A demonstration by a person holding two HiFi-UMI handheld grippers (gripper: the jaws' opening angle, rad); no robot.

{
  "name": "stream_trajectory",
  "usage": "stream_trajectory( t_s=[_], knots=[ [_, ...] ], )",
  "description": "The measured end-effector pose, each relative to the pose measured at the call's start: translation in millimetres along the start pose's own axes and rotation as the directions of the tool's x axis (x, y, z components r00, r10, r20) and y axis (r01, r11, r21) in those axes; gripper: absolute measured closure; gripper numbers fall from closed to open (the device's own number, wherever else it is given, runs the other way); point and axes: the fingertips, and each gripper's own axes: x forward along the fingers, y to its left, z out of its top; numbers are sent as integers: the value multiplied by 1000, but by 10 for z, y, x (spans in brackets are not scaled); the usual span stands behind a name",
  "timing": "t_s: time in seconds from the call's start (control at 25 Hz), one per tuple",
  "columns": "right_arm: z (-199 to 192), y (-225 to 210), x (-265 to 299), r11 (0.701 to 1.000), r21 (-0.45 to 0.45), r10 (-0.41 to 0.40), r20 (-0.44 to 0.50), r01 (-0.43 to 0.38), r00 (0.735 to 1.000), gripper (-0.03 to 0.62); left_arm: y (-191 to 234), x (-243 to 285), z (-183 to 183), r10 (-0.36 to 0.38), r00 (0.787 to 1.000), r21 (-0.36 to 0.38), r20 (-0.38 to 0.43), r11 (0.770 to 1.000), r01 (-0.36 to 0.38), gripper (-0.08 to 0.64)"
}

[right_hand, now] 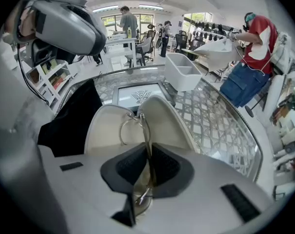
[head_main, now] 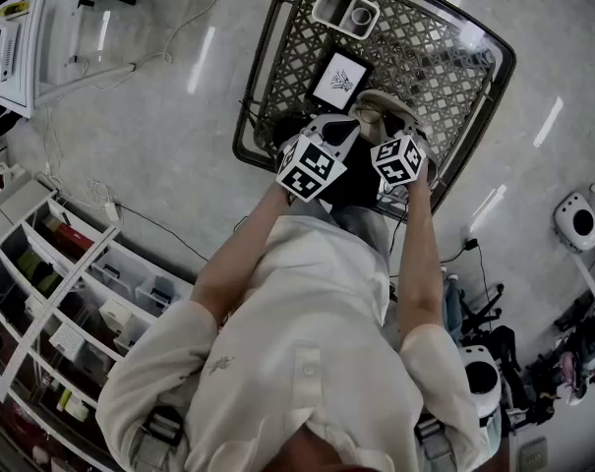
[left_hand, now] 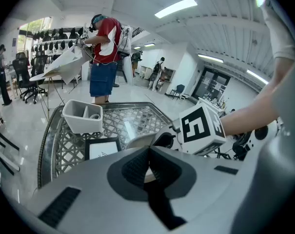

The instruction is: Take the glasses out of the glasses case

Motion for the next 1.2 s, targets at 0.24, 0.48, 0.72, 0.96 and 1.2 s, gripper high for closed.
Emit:
stream_trajectory(
  t_s=[0.24,0.48,0.72,0.96,1.2],
  knots=[
    [0,9,-39,1000,13,-1,-1,1,1000,572,5,-49,-6,5,1000,7,6,1000,-5,546],
    [34,39,-110,1000,16,-3,13,3,1000,574,-20,-91,10,5,1000,16,11,1000,-5,546],
    [67,85,-153,1000,18,-12,31,12,999,574,-40,-111,19,2,1000,32,16,999,-3,546],
    [105,100,-306,999,33,-40,48,38,998,574,-72,-195,85,0,1000,51,29,999,-2,546],
    [228,71,-552,992,79,-105,92,97,990,574,-55,-283,150,-12,999,80,51,997,7,546]
  ],
)
